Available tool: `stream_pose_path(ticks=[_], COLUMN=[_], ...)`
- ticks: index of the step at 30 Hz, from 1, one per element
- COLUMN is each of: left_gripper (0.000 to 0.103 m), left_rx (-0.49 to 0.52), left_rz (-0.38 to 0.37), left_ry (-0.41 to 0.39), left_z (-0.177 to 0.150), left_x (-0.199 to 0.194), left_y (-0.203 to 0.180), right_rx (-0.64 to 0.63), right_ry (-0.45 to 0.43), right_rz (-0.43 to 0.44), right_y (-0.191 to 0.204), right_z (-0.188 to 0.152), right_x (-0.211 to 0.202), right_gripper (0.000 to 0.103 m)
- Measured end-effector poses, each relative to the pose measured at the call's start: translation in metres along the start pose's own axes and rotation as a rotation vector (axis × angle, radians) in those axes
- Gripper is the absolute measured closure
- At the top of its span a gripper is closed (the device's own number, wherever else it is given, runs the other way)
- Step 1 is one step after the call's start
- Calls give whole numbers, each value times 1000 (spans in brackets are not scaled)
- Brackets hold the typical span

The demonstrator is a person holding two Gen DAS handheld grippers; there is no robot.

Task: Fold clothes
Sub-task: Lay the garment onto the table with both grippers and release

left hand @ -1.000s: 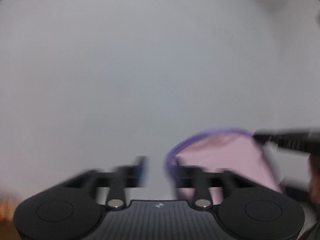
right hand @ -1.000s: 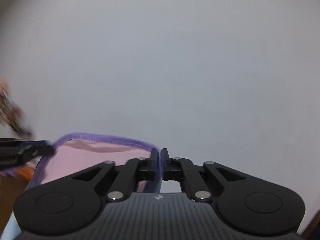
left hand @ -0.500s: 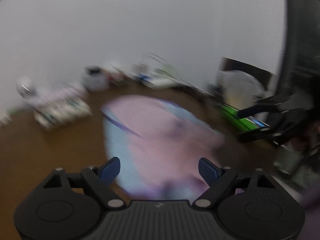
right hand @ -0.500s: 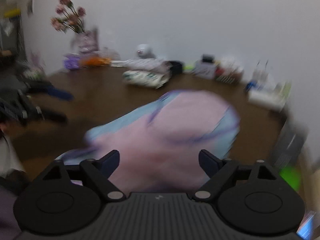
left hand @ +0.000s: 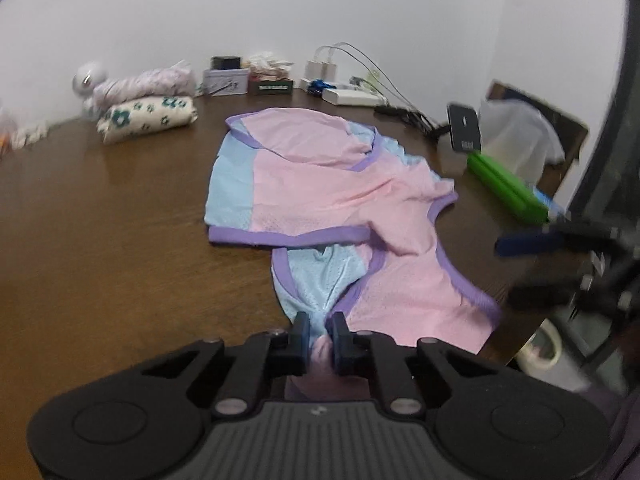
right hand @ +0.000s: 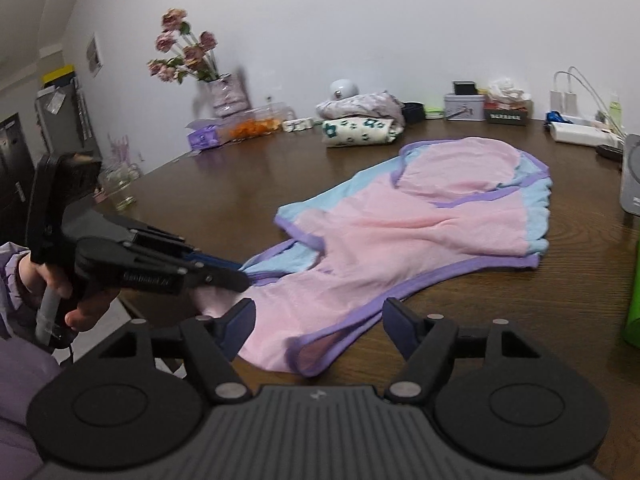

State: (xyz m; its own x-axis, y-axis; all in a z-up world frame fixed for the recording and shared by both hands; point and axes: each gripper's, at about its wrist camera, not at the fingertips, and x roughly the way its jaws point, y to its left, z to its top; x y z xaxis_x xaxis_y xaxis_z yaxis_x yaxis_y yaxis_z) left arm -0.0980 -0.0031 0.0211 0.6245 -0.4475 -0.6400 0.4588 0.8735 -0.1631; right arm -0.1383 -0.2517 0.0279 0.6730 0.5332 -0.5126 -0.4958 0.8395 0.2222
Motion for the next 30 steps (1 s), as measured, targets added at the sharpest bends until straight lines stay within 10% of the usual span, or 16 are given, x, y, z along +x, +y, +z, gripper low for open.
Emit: stream_pose_path(ticks=[5, 10, 14, 16, 21, 30], left_gripper=[98, 98, 98, 97, 55, 37], left_rx=[-192, -245, -267, -245, -161, 186], left_rz=[-112, -55, -46, -14, 38, -164], left_ry=[-135, -169, -167, -165, -164, -124], left_z=[17, 40, 49, 51, 46, 46], left_x=[-29, -27, -2, 9, 22, 28], left_y=[5, 18, 25, 29, 36, -9], right_rx=[-54, -51, -44, 2, 203, 388], right_ry=[4, 63, 65, 45, 2, -37], right_rz=[1, -62, -102, -115, -158, -29], right_y=[14, 12, 7, -1, -44, -84], right_z=[1, -1, 2, 8, 26, 53], right_x=[5, 34, 51, 50, 47, 58], right_gripper=[35, 37, 94, 97, 99, 99])
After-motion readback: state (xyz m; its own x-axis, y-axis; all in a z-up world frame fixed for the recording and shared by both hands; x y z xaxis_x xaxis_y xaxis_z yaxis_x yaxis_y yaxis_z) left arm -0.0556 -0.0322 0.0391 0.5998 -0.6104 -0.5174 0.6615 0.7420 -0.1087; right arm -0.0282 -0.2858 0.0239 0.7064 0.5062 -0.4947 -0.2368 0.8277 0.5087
